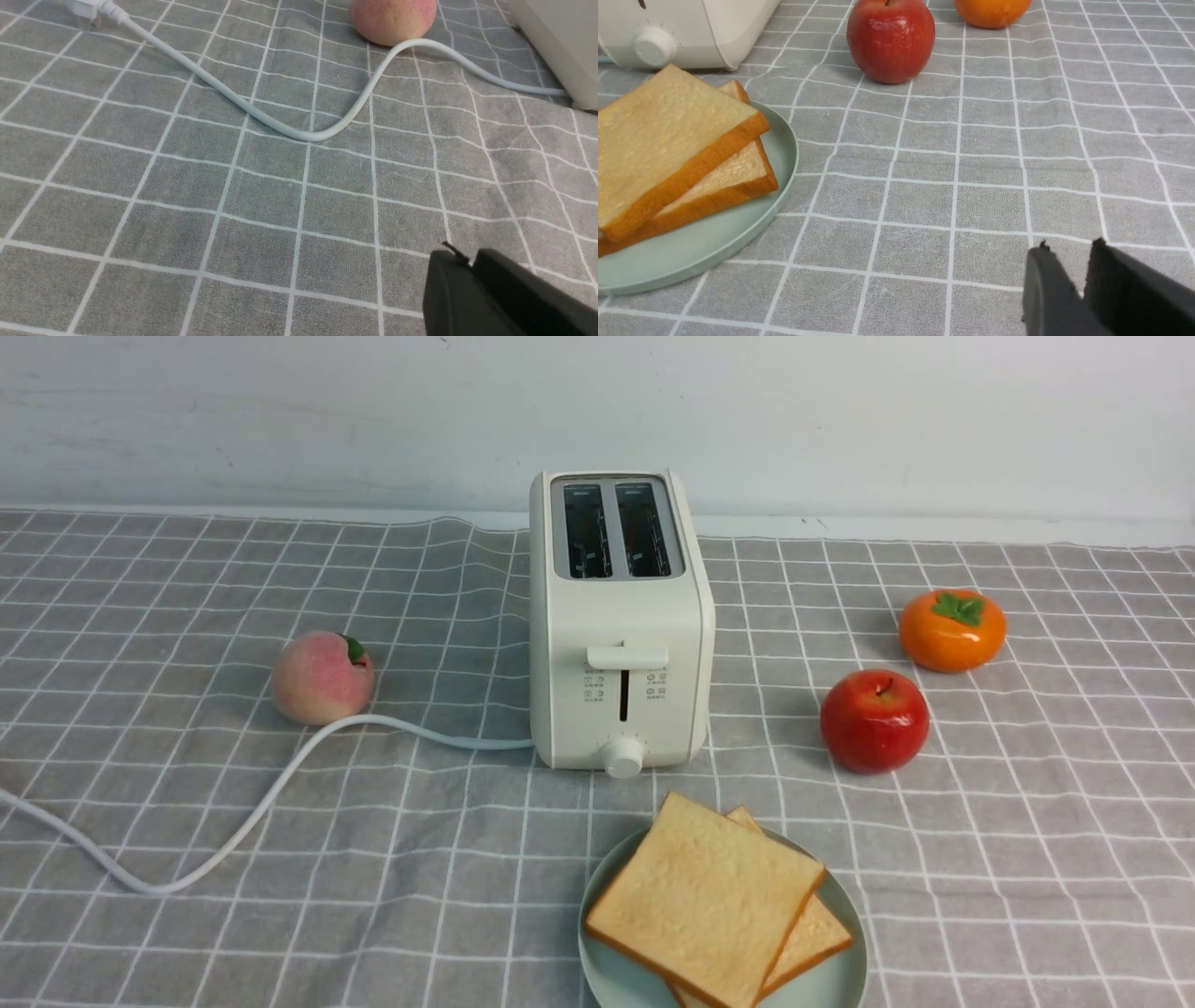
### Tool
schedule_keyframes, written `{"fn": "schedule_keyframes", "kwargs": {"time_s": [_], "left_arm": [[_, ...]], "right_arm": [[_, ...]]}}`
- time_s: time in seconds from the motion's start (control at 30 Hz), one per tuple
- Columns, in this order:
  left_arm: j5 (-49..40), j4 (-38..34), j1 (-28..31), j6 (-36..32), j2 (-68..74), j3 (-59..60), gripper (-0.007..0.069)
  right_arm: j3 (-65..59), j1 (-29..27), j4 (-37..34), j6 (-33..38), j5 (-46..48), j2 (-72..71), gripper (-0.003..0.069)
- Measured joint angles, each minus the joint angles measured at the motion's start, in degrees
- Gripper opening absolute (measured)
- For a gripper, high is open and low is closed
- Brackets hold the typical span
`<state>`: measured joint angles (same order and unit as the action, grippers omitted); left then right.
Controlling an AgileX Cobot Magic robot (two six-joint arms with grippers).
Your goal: Take toasted bread from bread machine on grey coffee table place on plate.
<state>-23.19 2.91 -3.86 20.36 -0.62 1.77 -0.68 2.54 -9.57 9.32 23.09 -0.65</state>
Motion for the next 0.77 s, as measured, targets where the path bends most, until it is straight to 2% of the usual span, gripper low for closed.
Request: {"fn": "schedule_keyframes", "kwargs": {"time_s": [0.77], "left_arm": [[0.0,0.0,0.0,0.1,0.0,0.0,0.0068]], "right_arm": [[0.0,0.0,0.0,0.0,0.0,0.0,0.0162]]}}
